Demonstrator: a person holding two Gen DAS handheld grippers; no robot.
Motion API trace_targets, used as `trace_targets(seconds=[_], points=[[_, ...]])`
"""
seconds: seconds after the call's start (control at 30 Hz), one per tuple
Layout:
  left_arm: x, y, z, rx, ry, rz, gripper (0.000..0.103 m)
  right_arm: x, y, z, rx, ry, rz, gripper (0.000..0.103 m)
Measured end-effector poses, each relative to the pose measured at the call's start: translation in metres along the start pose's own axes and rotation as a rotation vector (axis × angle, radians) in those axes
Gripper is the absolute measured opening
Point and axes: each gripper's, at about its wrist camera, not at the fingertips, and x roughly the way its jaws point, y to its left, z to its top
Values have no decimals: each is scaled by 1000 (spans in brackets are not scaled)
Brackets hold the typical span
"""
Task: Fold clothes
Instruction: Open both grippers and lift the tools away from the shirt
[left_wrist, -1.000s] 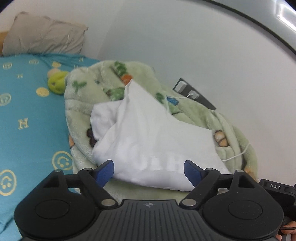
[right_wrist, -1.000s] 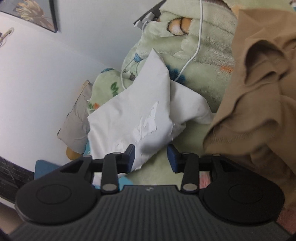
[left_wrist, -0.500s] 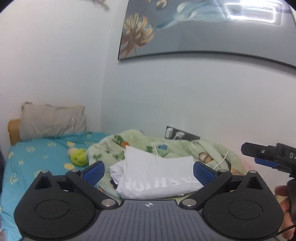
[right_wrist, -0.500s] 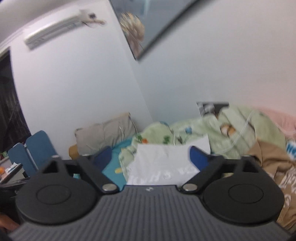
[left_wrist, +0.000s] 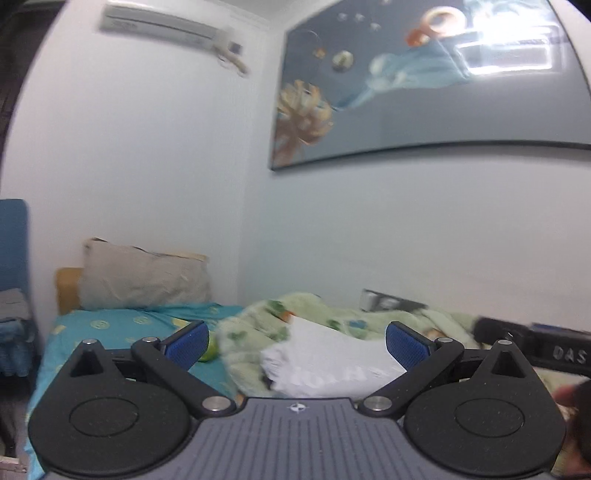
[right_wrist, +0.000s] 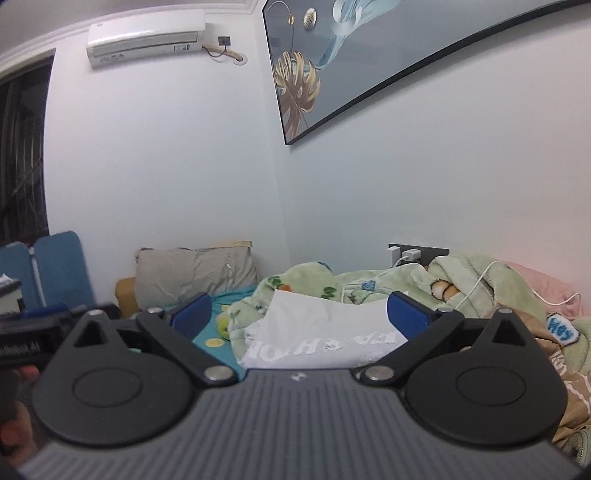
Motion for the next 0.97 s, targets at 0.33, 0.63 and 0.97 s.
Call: trace_targets(seconds=[0.33,0.63,0.97], points=[[20,10,-29,28,15,14,103,28,18,-27,-69,15,-68,103],[33,11,-45,25,33,7,103,45,21,-43,-76,63,-65,103],[26,8,-46,26,38,-2,103,31,20,-45,-52,64,-72,103]])
